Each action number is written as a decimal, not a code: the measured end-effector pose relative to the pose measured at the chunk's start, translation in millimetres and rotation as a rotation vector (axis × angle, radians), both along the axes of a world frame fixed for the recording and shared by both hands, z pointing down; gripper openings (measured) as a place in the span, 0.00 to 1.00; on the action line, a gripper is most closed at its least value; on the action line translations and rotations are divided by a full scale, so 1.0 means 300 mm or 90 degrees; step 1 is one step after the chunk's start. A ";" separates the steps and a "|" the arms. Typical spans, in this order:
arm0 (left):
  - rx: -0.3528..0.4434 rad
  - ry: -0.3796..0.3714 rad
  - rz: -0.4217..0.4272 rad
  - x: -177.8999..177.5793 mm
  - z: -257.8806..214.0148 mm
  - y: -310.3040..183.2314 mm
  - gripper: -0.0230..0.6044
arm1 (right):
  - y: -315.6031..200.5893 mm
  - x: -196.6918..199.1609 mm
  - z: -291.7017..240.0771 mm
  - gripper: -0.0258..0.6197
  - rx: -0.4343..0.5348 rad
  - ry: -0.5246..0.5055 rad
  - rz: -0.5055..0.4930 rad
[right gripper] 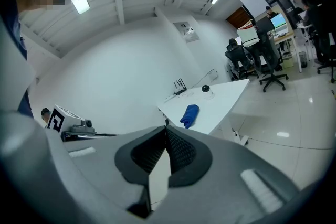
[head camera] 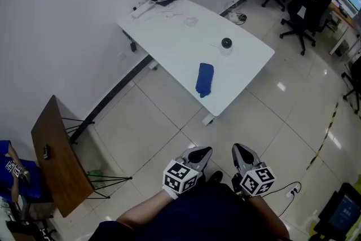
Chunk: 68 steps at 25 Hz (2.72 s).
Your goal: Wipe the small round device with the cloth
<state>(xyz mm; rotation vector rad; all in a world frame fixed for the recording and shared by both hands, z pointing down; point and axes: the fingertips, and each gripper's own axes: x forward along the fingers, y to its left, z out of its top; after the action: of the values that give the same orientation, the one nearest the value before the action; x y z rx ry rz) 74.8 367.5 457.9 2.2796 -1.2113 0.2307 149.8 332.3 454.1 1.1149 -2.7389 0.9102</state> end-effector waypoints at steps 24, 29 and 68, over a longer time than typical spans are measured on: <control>0.010 0.060 0.026 -0.350 0.030 -0.627 0.04 | -0.511 -0.245 0.010 0.06 -0.029 0.048 0.086; -0.010 0.053 0.014 -0.361 0.064 -0.706 0.04 | -0.587 -0.267 0.052 0.06 -0.045 0.042 0.072; -0.344 0.013 -0.050 -0.537 0.614 -1.171 0.10 | -1.016 -0.623 0.579 0.45 -0.411 -0.047 -0.183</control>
<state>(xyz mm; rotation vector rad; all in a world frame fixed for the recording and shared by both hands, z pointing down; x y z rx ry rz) -86.1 16.3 642.1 1.7598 -1.0678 0.4440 -37.2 27.7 627.9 0.5624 -2.2698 1.6275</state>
